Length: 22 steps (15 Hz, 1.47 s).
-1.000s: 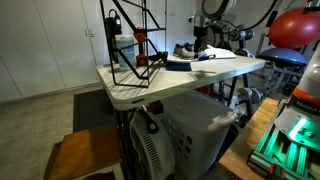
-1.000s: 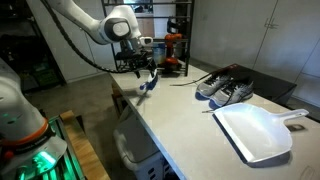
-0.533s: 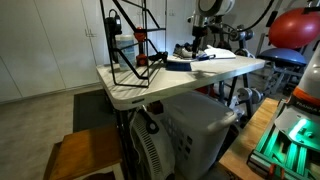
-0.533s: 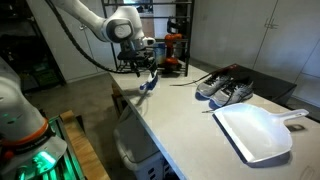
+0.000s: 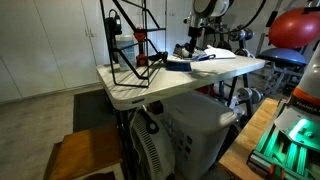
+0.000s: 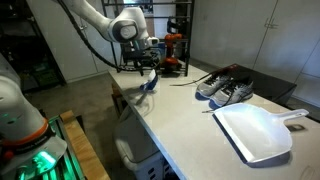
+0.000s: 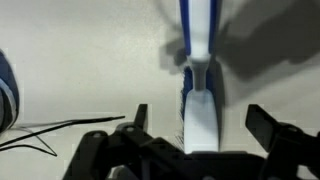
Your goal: Use the blue brush to sweep the top shelf of the black rack
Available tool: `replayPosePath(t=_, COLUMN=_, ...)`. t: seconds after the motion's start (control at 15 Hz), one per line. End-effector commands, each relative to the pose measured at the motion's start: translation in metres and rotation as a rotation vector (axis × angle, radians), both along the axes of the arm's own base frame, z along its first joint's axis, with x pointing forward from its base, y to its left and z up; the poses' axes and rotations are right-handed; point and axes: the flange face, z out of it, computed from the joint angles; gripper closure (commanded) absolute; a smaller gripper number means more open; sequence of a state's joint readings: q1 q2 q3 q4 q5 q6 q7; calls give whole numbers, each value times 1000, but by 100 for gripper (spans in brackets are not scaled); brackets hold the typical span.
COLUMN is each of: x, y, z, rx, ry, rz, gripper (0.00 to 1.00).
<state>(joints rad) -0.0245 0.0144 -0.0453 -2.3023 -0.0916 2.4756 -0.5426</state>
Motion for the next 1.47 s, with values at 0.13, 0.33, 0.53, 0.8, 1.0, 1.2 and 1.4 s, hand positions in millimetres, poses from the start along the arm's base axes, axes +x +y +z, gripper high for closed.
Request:
replayPosePath(t=0.13, x=25, y=8, z=-11, rx=35, ry=-18, rz=38, gripper=0)
replayPosePath(t=0.33, x=34, y=16, z=-15, rx=69, ry=-27, rz=43, gripper=0)
replayPosePath(t=0.53, x=41, y=21, z=-18, rx=76, ry=-46, rz=19, gripper=0)
replayPosePath(t=0.8, x=49, y=22, z=-23, rx=87, ry=-63, rz=37, gripper=0)
replayPosePath(t=1.0, x=51, y=24, z=-28, rx=112, ry=-61, rz=43, gripper=2)
replayPosePath(t=1.2, x=54, y=22, z=-35, rx=129, ry=-35, rz=37, gripper=30)
replayPosePath(t=1.4, x=56, y=19, z=-40, rx=131, ry=-26, rz=28, gripper=55)
